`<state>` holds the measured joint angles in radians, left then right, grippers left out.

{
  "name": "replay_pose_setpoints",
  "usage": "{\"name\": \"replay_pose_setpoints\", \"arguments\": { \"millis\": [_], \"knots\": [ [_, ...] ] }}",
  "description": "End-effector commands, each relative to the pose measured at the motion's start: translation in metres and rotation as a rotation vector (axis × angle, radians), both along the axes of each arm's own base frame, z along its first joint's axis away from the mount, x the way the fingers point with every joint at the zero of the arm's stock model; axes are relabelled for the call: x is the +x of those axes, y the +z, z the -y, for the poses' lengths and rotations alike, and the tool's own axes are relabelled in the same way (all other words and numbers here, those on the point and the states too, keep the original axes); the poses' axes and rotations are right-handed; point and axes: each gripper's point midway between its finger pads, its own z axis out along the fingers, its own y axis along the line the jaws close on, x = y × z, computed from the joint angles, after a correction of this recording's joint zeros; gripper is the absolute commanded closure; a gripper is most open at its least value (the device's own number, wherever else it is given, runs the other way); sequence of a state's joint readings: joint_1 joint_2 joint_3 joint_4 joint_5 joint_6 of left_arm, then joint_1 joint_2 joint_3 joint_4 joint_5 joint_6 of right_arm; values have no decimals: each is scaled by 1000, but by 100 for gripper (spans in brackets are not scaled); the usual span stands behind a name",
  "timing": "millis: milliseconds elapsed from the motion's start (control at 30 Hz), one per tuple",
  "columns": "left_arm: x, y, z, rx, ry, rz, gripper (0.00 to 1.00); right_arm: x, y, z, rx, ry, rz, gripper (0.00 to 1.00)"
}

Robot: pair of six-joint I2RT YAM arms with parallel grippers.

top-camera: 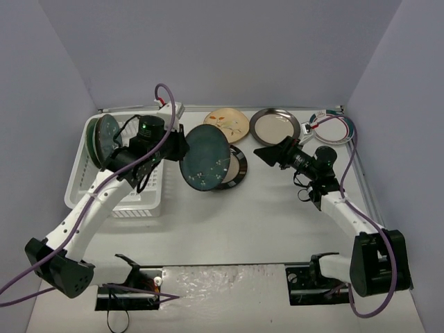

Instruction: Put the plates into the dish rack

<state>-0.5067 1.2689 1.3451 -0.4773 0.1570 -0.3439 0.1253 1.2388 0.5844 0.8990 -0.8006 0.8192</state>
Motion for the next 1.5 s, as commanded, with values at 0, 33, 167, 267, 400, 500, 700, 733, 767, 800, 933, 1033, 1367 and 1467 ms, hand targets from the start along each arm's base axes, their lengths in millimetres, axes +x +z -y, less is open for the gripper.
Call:
{"name": "replay_pose_setpoints", "arguments": {
  "millis": [0, 33, 167, 267, 400, 500, 700, 733, 767, 800, 933, 1033, 1367, 1467],
  "knots": [
    [14, 136, -79, 133, 252, 435, 100, 9, 20, 17, -175, -89, 119, 0],
    [15, 141, -92, 182, 302, 453, 100, 8, 19, 17, -179, -91, 114, 0],
    [29, 152, -143, 412, 443, 501, 100, 7, 14, 16, -169, -79, 98, 0],
    [44, 156, -178, 487, 529, 499, 100, 7, 9, 14, -163, -70, 83, 0],
    [72, 154, -216, 604, 604, 490, 100, 7, 3, 11, -148, -48, 73, 0],
    [91, 147, -237, 665, 640, 476, 100, 6, 2, 10, -152, -39, 72, 0],
    [127, 123, -268, 699, 684, 432, 100, 4, -2, 10, -160, -28, 69, 0],
    [132, 120, -273, 702, 690, 430, 100, 4, -3, 10, -163, -29, 67, 0],
    [137, 117, -277, 704, 693, 431, 100, 5, -4, 10, -165, -30, 66, 0],
    [141, 113, -279, 705, 692, 429, 100, 5, -4, 10, -166, -29, 65, 0],
    [154, 94, -293, 740, 697, 401, 100, 4, -4, 10, -168, -22, 70, 0],
    [158, 87, -307, 757, 710, 385, 100, 4, -5, 9, -167, -20, 65, 0],
    [171, 41, -313, 741, 679, 337, 100, 3, -10, 8, -158, -15, 59, 0],
    [173, 21, -312, 735, 668, 301, 100, 3, -11, 8, -156, -13, 54, 0]
  ]
}}
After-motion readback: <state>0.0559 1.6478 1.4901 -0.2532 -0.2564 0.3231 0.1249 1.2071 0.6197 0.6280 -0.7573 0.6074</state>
